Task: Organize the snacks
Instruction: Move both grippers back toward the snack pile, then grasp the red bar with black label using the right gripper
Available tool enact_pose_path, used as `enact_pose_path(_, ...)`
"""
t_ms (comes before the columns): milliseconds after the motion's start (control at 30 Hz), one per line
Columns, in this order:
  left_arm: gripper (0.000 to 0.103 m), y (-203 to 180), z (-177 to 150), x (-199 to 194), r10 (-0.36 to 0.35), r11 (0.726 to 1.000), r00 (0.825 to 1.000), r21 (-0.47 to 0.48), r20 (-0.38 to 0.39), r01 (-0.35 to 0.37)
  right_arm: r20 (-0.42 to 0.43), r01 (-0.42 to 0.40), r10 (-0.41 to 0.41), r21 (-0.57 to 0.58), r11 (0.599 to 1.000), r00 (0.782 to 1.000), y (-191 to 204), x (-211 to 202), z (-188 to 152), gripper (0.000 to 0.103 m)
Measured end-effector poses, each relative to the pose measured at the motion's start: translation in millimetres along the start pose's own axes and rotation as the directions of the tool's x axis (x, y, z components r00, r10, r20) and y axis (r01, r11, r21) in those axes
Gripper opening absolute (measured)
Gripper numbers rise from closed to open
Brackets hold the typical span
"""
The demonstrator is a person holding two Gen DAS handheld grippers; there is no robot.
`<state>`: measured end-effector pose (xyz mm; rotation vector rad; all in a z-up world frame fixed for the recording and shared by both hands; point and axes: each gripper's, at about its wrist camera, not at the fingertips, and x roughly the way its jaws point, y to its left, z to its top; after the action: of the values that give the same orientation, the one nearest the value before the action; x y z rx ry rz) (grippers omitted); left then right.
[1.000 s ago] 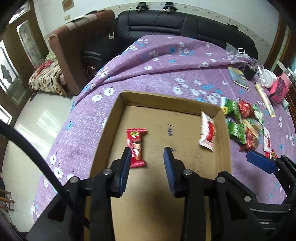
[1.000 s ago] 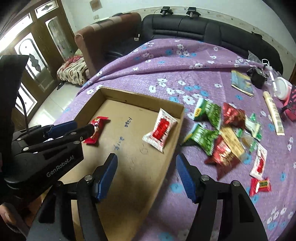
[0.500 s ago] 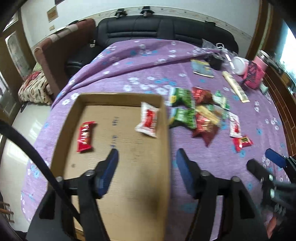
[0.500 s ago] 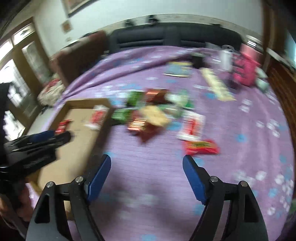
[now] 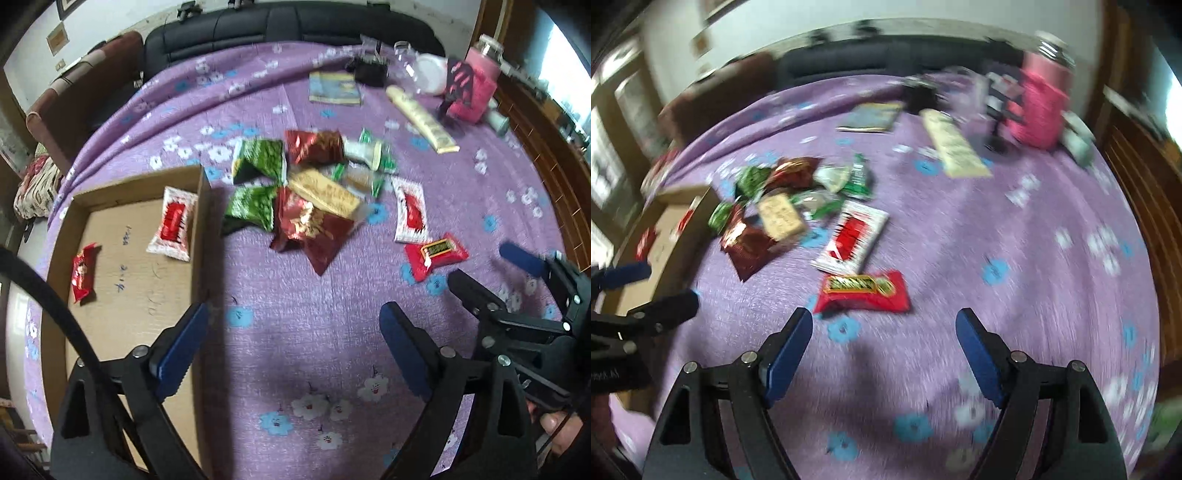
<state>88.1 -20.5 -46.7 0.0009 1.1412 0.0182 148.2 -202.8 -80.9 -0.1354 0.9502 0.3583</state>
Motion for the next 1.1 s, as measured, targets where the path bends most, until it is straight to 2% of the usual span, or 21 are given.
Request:
enact_pose_path(167, 0.094, 2.3, 1.1, -1.5, -0.023, 0.999, 0.997, -0.032, 0.070, 0.026, -0.013, -0.041, 0.039, -0.197, 0.980, 0.999, 15.7, 17.4, 6.1, 0.080)
enact_pose_path(267, 0.094, 0.2, 2.6, -5.5, 0.042, 0.999, 0.990, -0.017, 0.135, -0.041, -0.018, -0.051, 0.048, -0.271, 0.961, 0.999, 21.4, 24.7, 9.1, 0.080)
enact_pose_path(467, 0.094, -2.0, 10.7, 4.2, 0.061, 0.998, 0.994, 0.010, 0.088, -0.062, -0.061, -0.080, 0.060, -0.397, 0.914, 0.996, 31.4, 40.0, 15.2, 0.080)
enact_pose_path(600, 0.094, -0.7, 14.8, 5.0, 0.067, 0.998, 0.994, 0.003, 0.086, -0.068, -0.110, -0.130, 0.095, -0.386, 0.913, 0.989, 25.6, 48.2, 15.7, 0.077)
enact_pose_path(667, 0.094, 1.5, 17.0, 4.8, 0.072, 0.997, 0.994, -0.001, 0.088, -0.072, -0.132, -0.172, 0.134, -0.345, 0.923, 0.982, 18.0, 50.3, 18.0, 0.067)
enact_pose_path(700, 0.094, 3.8, 18.3, 5.2, 0.073, 0.997, 0.994, -0.007, 0.085, -0.072, -0.145, -0.201, 0.161, -0.321, 0.926, 0.976, 14.8, 50.2, 18.8, 0.057)
enact_pose_path(800, 0.094, 8.8, 22.0, 7.4, 0.077, 0.997, 0.994, -0.022, 0.073, -0.076, -0.154, -0.205, 0.163, -0.317, 0.926, 0.975, 12.8, 48.4, 18.0, 0.052)
enact_pose_path(933, 0.094, 16.2, 30.0, 8.6, 0.069, 0.996, 0.996, -0.052, 0.062, -0.066, -0.158, -0.206, 0.168, -0.270, 0.940, 0.973, 4.7, 46.3, 19.0, 0.028)
enact_pose_path(1100, 0.094, 24.9, 49.0, 12.3, 0.039, 0.995, 0.999, -0.095, 0.027, -0.036, -0.150, -0.203, 0.175, -0.197, 0.959, 0.973, -7.4, 42.6, 18.3, 0.018)
